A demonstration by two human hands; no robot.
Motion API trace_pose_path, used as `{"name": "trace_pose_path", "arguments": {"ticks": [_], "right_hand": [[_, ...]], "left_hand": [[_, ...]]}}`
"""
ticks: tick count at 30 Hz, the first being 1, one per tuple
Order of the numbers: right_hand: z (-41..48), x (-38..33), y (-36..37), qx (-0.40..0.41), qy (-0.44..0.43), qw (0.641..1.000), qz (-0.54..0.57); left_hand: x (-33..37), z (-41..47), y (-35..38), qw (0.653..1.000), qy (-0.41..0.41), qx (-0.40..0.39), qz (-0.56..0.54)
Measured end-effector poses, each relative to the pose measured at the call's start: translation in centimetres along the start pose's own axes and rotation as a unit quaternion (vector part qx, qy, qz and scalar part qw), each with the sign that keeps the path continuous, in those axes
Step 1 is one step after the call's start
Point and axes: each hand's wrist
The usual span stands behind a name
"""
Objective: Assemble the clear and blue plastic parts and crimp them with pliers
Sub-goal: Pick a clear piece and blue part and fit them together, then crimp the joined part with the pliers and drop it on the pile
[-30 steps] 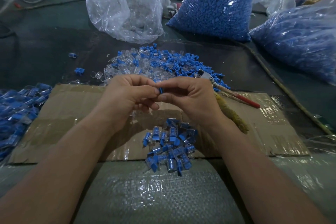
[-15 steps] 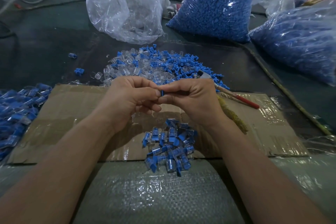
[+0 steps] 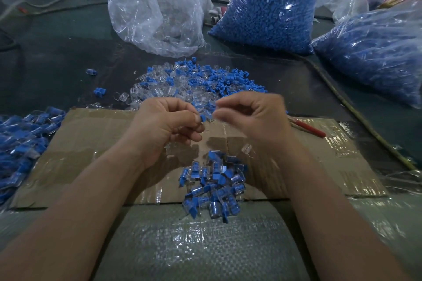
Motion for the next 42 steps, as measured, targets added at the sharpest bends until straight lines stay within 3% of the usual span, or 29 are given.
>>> {"name": "trace_pose_path", "arguments": {"ticks": [3, 5, 9, 14, 23, 29, 35, 38, 42], "right_hand": [[0.3, 0.9, -3.2, 0.095, 0.061, 0.985, -0.132], [0.2, 1.9, -5.2, 0.097, 0.150, 0.962, -0.208], [-0.7, 3.6, -7.5, -0.026, 0.305, 0.910, -0.280], [-0.6, 3.7, -7.4, -0.168, 0.376, 0.860, -0.302], [-0.1, 2.7, -6.4, -0.105, 0.358, 0.872, -0.317], [0.3, 2.0, -5.3, -0.082, 0.278, 0.879, -0.378], [0.4, 1.7, -3.4, 0.013, 0.140, 0.942, -0.306], [0.3, 1.4, -2.1, 0.003, 0.093, 0.955, -0.281], [0.3, 1.2, -0.8, -0.066, 0.061, 0.963, -0.255]], "left_hand": [[0.0, 0.0, -0.1, 1.000, 0.002, 0.002, -0.010], [0.0, 0.1, -0.1, 1.000, 0.003, 0.003, -0.014], [-0.1, 0.2, -0.2, 1.000, 0.008, 0.002, -0.019], [-0.2, 0.3, -0.3, 1.000, 0.011, 0.002, -0.020], [-0.3, 0.5, -0.4, 0.999, 0.013, -0.003, -0.033], [-0.5, 0.7, -0.4, 0.997, 0.019, 0.016, -0.077], [-0.7, 1.0, -0.4, 0.993, 0.053, 0.033, -0.098], [-0.8, 1.0, -0.3, 0.991, 0.084, 0.041, -0.095], [-0.8, 1.1, -0.3, 0.987, 0.119, 0.055, -0.097]]}}
Point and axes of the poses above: each hand's wrist, its own z-axis towards the middle knuckle, its own y-axis out of the palm, x = y × z, and after that the axes turned 14 degrees about -y, right-handed
